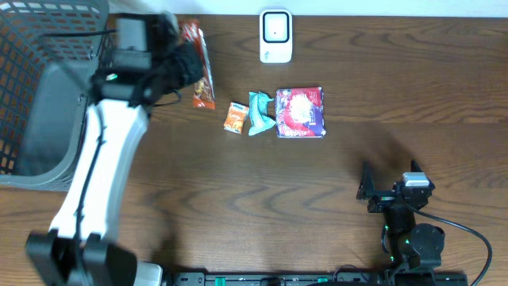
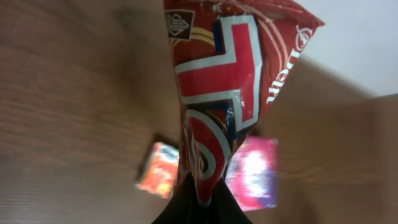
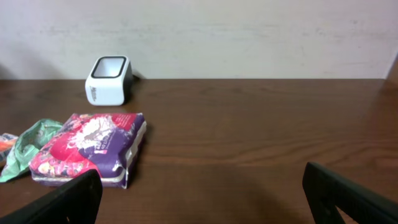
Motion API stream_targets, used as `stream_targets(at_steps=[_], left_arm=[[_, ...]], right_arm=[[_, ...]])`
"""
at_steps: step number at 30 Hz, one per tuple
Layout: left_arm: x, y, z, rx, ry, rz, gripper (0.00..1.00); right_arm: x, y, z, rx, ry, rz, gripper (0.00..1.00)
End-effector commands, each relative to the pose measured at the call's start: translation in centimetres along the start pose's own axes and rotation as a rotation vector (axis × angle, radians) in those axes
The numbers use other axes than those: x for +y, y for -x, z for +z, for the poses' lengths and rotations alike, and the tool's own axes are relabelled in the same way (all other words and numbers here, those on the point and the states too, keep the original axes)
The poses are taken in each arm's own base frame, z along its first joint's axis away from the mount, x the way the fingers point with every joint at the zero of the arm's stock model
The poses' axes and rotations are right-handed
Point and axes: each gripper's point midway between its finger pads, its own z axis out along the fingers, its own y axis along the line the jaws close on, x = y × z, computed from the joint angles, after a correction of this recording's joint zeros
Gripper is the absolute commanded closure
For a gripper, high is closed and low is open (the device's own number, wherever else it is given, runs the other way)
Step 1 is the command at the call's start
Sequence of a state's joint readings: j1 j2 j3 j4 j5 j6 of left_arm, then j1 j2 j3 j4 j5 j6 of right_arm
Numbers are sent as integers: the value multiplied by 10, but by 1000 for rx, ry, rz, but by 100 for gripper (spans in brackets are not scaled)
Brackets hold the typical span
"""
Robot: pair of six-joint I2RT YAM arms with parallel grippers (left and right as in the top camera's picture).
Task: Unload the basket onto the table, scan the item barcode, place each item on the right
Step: 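Carry snack bar with left gripper and lay it left of tissues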
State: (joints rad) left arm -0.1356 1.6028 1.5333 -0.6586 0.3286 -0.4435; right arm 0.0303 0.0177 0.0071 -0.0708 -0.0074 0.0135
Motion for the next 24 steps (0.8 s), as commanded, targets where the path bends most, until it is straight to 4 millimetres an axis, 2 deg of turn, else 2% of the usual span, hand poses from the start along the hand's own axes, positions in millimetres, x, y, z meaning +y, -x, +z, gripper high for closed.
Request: stream_targets(at_steps=[1, 11, 15, 18, 19, 20, 22, 23, 24], left_arm=[[28, -7, 36, 31, 166, 154, 93], [82, -65, 115, 277, 294, 86, 93], [92, -87, 139, 350, 293, -4, 93], [101, -97, 150, 379, 312, -34, 93], [103, -99, 152, 385, 315, -34, 90], [103, -100, 153, 388, 317, -35, 73], [104, -100, 154, 388, 317, -35, 47], [104, -99, 154, 386, 315, -34, 38], [103, -98, 154, 382, 313, -33, 35]], right_arm=[[-1, -1, 0, 1, -4, -11, 1], [-1, -1, 0, 1, -4, -11, 1], [-1, -1, 0, 1, -4, -11, 1], [-1, -1, 0, 1, -4, -11, 1], [-1, -1, 0, 1, -4, -11, 1], [-1, -1, 0, 1, -4, -11, 1], [-1, -1, 0, 1, -4, -11, 1], [-1, -1, 0, 1, -4, -11, 1], [-1, -1, 0, 1, -4, -11, 1]])
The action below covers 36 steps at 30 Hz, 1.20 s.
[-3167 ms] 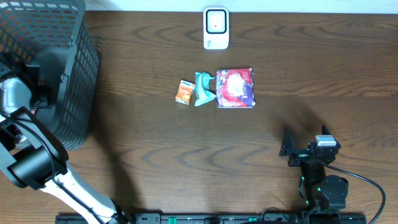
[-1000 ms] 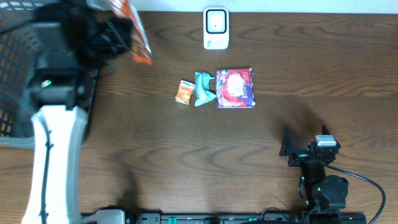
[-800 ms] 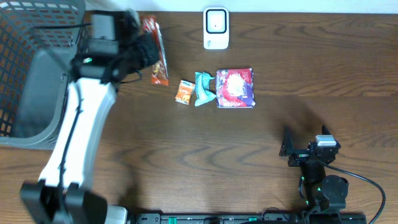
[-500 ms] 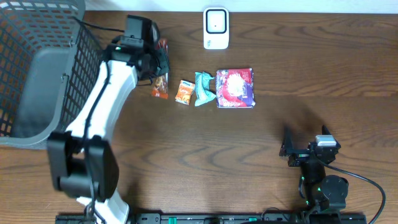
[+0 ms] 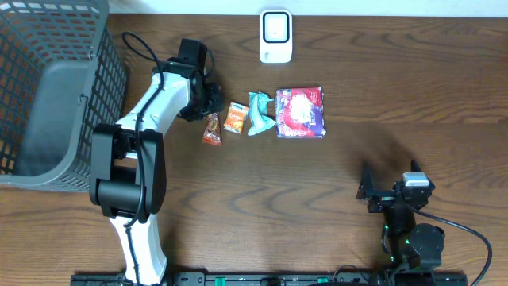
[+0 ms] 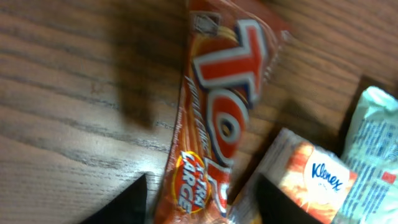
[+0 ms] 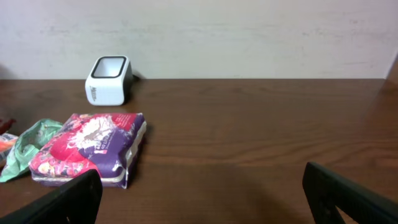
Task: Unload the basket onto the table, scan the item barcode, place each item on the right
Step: 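Carry snack bar with left gripper and lay it left of tissues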
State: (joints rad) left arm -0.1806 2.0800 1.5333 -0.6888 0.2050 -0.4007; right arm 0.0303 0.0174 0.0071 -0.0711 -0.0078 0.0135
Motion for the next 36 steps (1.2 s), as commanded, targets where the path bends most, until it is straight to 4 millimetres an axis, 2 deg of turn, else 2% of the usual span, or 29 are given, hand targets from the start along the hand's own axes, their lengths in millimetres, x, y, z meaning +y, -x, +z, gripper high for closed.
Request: stream_targets(at_steps=[1, 3, 6, 11, 12, 14, 15, 16, 20, 32, 34, 36], left_arm=[[-5, 6, -6, -20, -15, -7, 33], [-7, 10, -13, -35, -22, -7, 32], [-11, 19, -34, -80, -43, -8, 30], [-11, 35, -91, -197, -89, -20, 28], [-10, 36, -102, -215, -94, -24, 23], [-5, 33, -121, -227, -94, -35, 6], [-2, 29, -127, -224, -90, -41, 2], [2, 26, -132, -218, -84, -48, 2], [10, 16, -139, -191, -68, -65, 2], [10, 16, -138, -187, -66, -66, 2], [10, 16, -138, -187, -66, -66, 2], [10, 16, -138, -187, -66, -66, 2]], right_arm=[[-1, -1, 0, 1, -5, -11, 1], [-1, -1, 0, 1, -5, -11, 1], [-1, -1, 0, 1, -5, -11, 1], [-1, -1, 0, 1, -5, -11, 1], [-1, -1, 0, 1, -5, -11, 1], [-1, -1, 0, 1, -5, -11, 1], [-1, -1, 0, 1, -5, -11, 1], [-1, -1, 0, 1, -5, -11, 1], [-1, -1, 0, 1, -5, -11, 1], [-1, 0, 0, -1, -5, -10, 1], [4, 7, 0, -31, 28, 26, 1], [23, 21, -3, -75, 145, 178, 1]])
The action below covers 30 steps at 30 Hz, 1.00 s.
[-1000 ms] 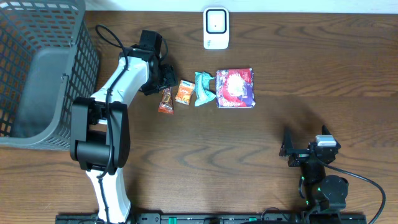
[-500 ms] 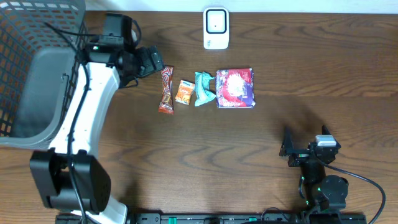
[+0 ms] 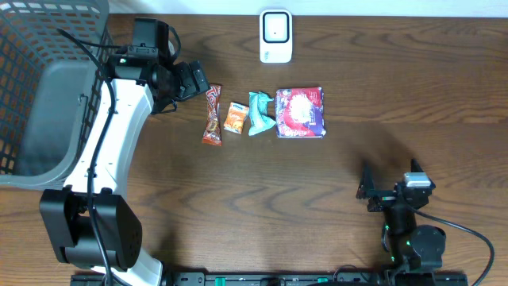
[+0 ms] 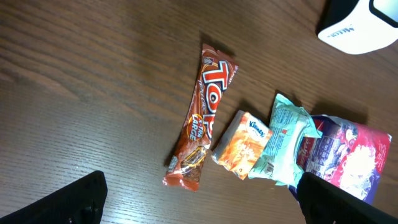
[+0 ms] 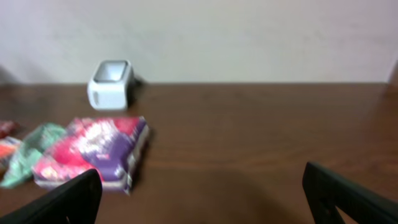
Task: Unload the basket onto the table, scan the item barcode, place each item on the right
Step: 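Carry snack bar with left gripper and lay it left of tissues, then move right gripper from rest toward the pink-purple wipes pack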
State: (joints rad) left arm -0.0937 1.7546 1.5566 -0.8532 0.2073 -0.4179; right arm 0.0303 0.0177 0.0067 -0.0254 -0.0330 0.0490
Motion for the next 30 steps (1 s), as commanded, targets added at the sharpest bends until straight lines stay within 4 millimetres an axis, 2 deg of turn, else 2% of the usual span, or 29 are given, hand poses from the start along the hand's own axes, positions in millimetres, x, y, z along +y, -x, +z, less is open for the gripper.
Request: stream_targets(at_steps=[1, 3, 5, 9, 11, 16, 21, 23, 25, 28, 30], left_arm=[[-1, 2, 0, -1, -2, 4, 2], [-1, 2, 0, -1, -2, 5, 2], [-1, 2, 0, -2, -1, 4, 2], [-1, 2, 0, -1, -2, 5, 2], [-1, 2, 0, -2, -1, 5, 2], [-1, 2, 0, -1, -2, 5, 2], [-1, 2, 0, -2, -1, 5, 2], [-1, 2, 0, -1, -2, 5, 2], [-1, 2, 0, -1, -2, 5, 2], [-1, 2, 0, -2, -1, 4, 2], [-1, 2, 0, -2, -1, 5, 2]], right_arm=[[36, 16, -5, -36, 217, 262, 1], [71, 20, -16, 33, 433, 496, 1], [89, 14, -26, 125, 544, 622, 1], [89, 39, -28, 95, 573, 854, 1], [90, 62, -34, 35, 627, 924, 1], [90, 143, -73, -284, 790, 850, 1], [78, 200, -87, -422, 699, 766, 1], [76, 215, -82, -404, 618, 647, 1], [76, 221, -70, -331, 543, 544, 1], [76, 219, -40, -158, 449, 418, 1], [76, 210, -14, 5, 405, 357, 1]])
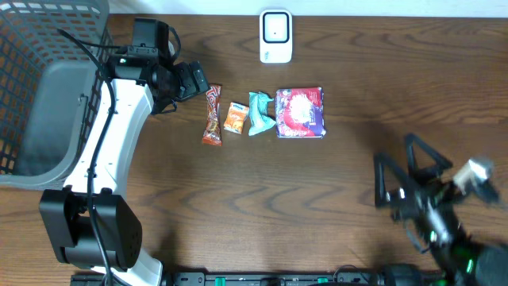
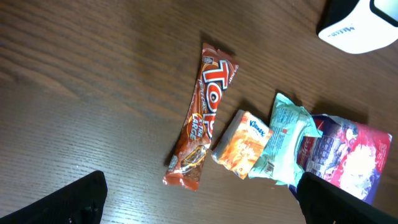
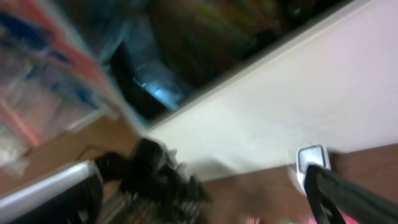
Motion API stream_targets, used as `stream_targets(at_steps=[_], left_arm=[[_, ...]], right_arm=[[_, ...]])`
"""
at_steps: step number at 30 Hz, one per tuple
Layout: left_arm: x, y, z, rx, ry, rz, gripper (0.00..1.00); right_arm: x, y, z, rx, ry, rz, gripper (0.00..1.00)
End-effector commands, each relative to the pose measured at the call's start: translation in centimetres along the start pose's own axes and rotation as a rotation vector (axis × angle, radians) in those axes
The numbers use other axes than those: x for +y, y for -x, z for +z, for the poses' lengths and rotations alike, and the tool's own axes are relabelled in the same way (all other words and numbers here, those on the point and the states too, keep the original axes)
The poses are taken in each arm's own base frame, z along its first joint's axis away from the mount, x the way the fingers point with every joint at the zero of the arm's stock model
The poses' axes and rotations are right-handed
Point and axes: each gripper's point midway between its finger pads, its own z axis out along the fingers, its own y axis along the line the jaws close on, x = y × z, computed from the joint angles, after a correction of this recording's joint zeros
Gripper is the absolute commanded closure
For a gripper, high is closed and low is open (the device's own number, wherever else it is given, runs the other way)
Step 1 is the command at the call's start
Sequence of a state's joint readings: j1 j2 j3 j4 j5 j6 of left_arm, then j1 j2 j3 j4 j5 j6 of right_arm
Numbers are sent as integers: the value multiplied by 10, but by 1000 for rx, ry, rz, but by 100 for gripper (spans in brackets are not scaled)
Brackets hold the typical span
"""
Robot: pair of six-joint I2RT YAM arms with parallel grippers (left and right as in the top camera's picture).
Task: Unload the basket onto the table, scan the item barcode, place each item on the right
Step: 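Move right gripper from rest toward the pink-purple wipes pack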
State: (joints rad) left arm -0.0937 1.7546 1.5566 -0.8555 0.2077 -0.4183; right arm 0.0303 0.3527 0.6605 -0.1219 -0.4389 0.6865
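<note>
A white barcode scanner (image 1: 275, 36) stands at the back middle of the table. A red-brown candy bar (image 1: 211, 115) lies flat at the left end of a row of packets. My left gripper (image 1: 194, 80) hovers just up and left of it, open and empty. In the left wrist view the candy bar (image 2: 202, 118) lies ahead, between the wide-apart fingertips (image 2: 68, 202). My right gripper (image 1: 405, 171) is lifted at the front right, blurred and open. Its wrist view is tilted up and smeared, and the scanner (image 3: 311, 158) shows faintly.
Right of the bar lie an orange tissue pack (image 1: 234, 117), a teal packet (image 1: 259, 113) and a purple-pink pack (image 1: 300, 112). A grey wire basket (image 1: 48, 87) fills the left edge. The wall runs along the table's far edge.
The right arm has risen from its low resting pose at the front right and is larger and blurred in the overhead view. Its camera now points up at the wall. The left arm and the packets are unchanged.
First my left gripper was shut on the candy bar, holding it up near the back left. Then the bar lay on the table beside the orange pack with the jaws open over it. Then the gripper stood back to the left, empty. Now the right arm is raised.
</note>
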Motion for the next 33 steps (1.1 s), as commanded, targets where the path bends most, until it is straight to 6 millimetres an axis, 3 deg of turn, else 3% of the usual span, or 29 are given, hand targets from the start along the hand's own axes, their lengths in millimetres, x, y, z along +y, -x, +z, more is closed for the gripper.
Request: stream_targets(at_steps=[1, 7, 10, 15, 19, 24, 29, 31, 33], left_arm=[[-1, 2, 0, -4, -2, 5, 2], [-1, 2, 0, -4, -2, 5, 2], [-1, 2, 0, -4, -2, 5, 2], [-1, 2, 0, -4, -2, 5, 2], [-1, 2, 0, -4, -2, 5, 2], [-1, 2, 0, -4, -2, 5, 2], [-1, 2, 0, -4, -2, 5, 2], [-1, 2, 0, -4, -2, 5, 2], [-1, 2, 0, -4, -2, 5, 2]], right_arm=[[-20, 2, 32, 164, -110, -201, 1], [-71, -23, 80, 566, -282, -185, 1], [-107, -37, 104, 704, -371, -160, 1], [-156, -72, 147, 793, -410, -39, 1], [-182, -106, 172, 834, -378, 64, 1], [-218, -158, 183, 929, -400, 131, 1], [-248, -217, 182, 1045, -396, 199, 11], [-254, -237, 180, 1087, -371, 230, 20], [-252, -255, 180, 1125, -276, 251, 21]])
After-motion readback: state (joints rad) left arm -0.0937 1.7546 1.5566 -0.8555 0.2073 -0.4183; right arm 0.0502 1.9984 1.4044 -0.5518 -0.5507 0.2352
